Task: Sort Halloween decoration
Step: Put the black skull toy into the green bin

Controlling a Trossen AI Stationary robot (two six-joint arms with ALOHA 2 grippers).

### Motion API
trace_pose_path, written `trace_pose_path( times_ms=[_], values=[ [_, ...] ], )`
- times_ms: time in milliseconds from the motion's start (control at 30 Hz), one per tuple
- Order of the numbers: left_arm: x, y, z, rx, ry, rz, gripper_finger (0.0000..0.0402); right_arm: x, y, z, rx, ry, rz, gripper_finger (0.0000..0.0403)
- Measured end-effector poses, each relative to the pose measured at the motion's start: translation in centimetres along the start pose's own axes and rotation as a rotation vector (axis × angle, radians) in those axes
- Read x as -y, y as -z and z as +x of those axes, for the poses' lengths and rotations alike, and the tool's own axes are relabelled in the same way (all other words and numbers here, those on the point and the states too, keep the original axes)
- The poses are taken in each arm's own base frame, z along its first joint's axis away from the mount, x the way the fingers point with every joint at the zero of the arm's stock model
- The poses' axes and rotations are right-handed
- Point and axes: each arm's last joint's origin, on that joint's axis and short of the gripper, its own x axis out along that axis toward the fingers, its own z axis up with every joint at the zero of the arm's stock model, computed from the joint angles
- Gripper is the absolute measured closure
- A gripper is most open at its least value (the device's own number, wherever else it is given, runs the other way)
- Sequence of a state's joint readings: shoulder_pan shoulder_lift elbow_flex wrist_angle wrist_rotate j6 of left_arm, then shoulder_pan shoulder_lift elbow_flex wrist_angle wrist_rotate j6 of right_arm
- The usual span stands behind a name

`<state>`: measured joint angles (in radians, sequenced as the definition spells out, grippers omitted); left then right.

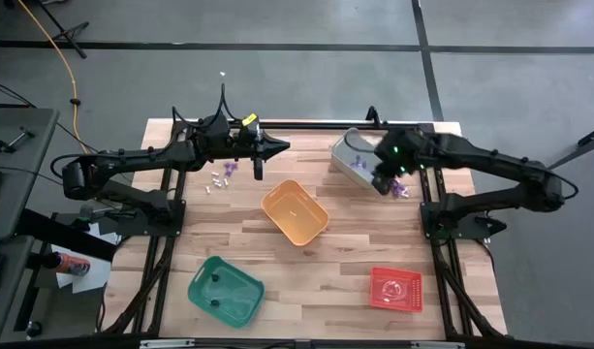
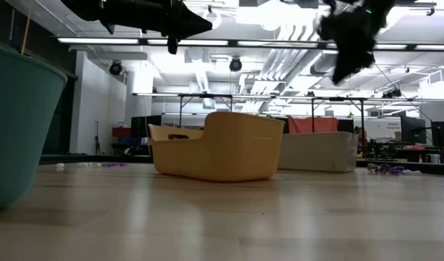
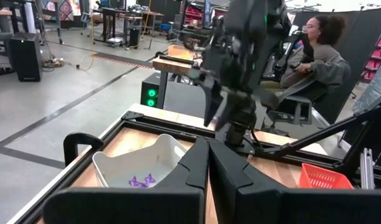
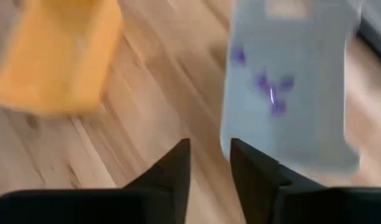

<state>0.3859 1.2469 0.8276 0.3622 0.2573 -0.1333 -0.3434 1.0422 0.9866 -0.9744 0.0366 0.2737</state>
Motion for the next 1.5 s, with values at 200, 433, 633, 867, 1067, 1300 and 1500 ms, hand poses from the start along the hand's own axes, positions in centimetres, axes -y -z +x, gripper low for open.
trace_pose_path(
  times_ms=[200, 433, 633, 867, 1067, 1300, 1500],
  values=[
    [0.0, 0.0, 0.0, -0.005, -0.001, 0.005, 0.0401, 1.1, 6.6, 3.1, -0.113, 0.029, 0.154, 0.0224],
    [-0.3, 0.0, -0.1, -0.005, -0.011, 0.004, 0.0401, 3.0, 9.1, 5.8, -0.100, 0.120, 0.390, 0.0198],
    [-0.4, 0.0, -0.1, -0.005, -0.015, 0.002, 0.0401, 4.2, 7.7, 7.5, -0.099, 0.160, 0.320, 0.0208],
    [-0.4, 0.0, -0.1, -0.004, -0.015, 0.001, 0.0401, 4.9, 7.4, 10.2, -0.233, 0.187, 0.376, 0.0218],
    [-0.4, 0.0, -0.1, -0.004, -0.017, 0.002, 0.0401, 5.6, 7.2, 11.5, -0.265, 0.240, 0.355, 0.0220],
    [-0.4, 0.0, -0.1, -0.004, -0.018, 0.002, 0.0401, 6.3, 6.7, 11.7, -0.219, 0.261, 0.264, 0.0220],
    [-0.4, 0.0, -0.1, -0.003, -0.018, 0.001, 0.0401, 7.0, 6.7, 11.7, -0.228, 0.271, 0.252, 0.0220]
  ],
)
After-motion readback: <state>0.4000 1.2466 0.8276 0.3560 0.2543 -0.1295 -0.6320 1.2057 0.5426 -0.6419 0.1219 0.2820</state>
